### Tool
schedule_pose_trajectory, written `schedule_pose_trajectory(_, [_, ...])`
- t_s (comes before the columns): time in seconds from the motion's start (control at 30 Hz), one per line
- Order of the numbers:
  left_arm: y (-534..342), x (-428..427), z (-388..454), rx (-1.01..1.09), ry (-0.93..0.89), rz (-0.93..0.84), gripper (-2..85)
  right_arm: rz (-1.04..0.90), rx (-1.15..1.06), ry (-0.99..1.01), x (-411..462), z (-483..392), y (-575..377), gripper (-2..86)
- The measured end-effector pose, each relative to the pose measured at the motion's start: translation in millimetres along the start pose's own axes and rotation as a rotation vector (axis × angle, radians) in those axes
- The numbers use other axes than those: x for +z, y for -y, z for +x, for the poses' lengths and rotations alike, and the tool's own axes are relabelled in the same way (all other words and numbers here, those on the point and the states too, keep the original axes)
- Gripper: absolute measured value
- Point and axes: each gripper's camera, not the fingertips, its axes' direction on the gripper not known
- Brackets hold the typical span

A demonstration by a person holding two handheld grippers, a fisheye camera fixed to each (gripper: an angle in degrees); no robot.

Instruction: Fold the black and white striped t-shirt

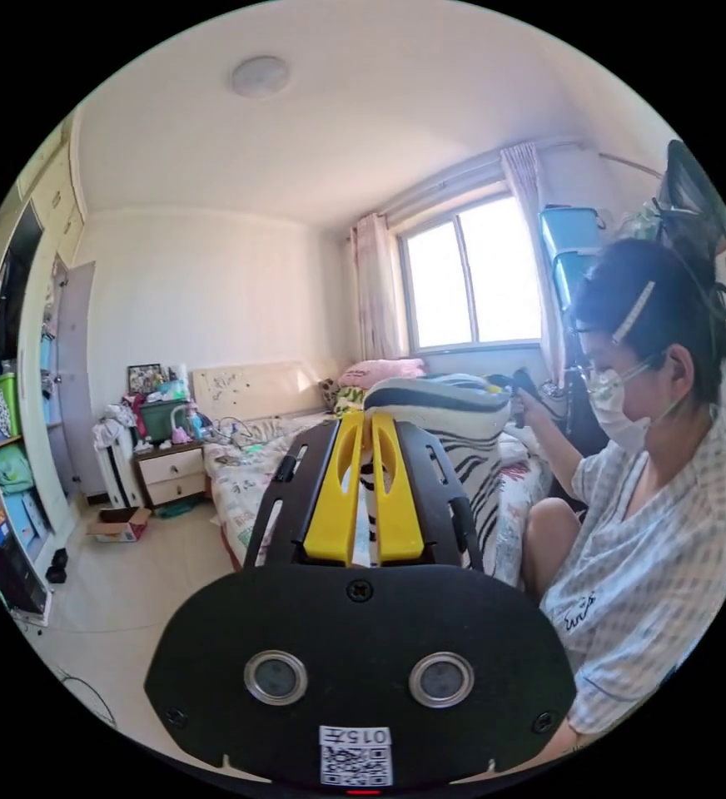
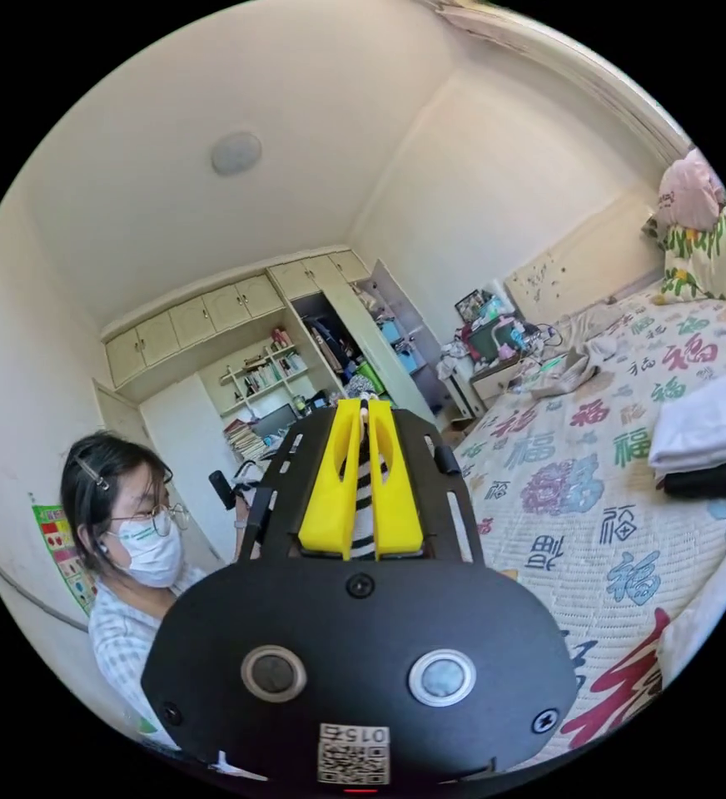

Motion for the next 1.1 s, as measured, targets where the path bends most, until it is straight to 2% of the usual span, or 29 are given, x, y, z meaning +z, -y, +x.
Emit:
schedule_pose_trajectory(0.1, [3, 43, -35, -0.097, 0.010, -0.091, 0.0, -0.054, 0.060, -0.110, 16, 14, 6, 0.1])
schedule_pose_trajectory(0.17, [-11, 111, -82, -0.239, 0.013, -0.251, 0.0, -0.124, 0.198, -0.233, 38, 51, 14, 0.1])
schedule_pose_trajectory(0.23, [-25, 171, -121, -0.389, -0.004, -0.368, 0.0, -0.096, 0.323, -0.276, 45, 78, 28, 0.1])
schedule_pose_trajectory(0.27, [-22, 198, -142, -0.471, -0.013, -0.363, 0.0, -0.059, 0.373, -0.287, 48, 83, 44, 0.1])
schedule_pose_trajectory(0.33, [11, 215, -157, -0.531, 0.023, -0.261, -0.1, -0.014, 0.320, -0.328, 53, 59, 82, 0.2])
schedule_pose_trajectory(0.4, [72, 211, -156, -0.485, 0.084, -0.135, -0.1, 0.057, 0.176, -0.388, 53, 8, 124, 0.2])
schedule_pose_trajectory(0.47, [157, 181, -134, -0.341, 0.155, 0.025, -0.1, 0.153, 0.040, -0.390, 43, -60, 163, 0.2])
schedule_pose_trajectory(0.53, [199, 149, -116, -0.268, 0.170, 0.132, -0.1, 0.197, -0.034, -0.370, 31, -99, 173, 0.2])
schedule_pose_trajectory(0.6, [223, 120, -102, -0.211, 0.147, 0.170, -0.1, 0.195, -0.089, -0.350, 21, -124, 172, 0.2])
schedule_pose_trajectory(0.67, [228, 92, -84, -0.128, 0.154, 0.130, 0.0, 0.165, -0.142, -0.311, 10, -141, 150, 0.2])
schedule_pose_trajectory(0.73, [212, 80, -74, -0.099, 0.157, 0.087, 0.0, 0.117, -0.155, -0.271, 3, -141, 123, 0.2])
schedule_pose_trajectory(0.83, [159, 70, -63, -0.085, 0.046, -0.019, 0.0, 0.030, -0.137, -0.257, -12, -123, 59, 0.3])
schedule_pose_trajectory(1.0, [19, 82, -38, -0.114, -0.127, -0.315, 0.2, -0.155, 0.128, -0.227, -36, -49, -80, 0.3])
schedule_pose_trajectory(1.1, [-79, 95, -26, -0.201, -0.231, -0.491, 0.2, -0.325, 0.291, -0.292, -41, -6, -157, 0.3])
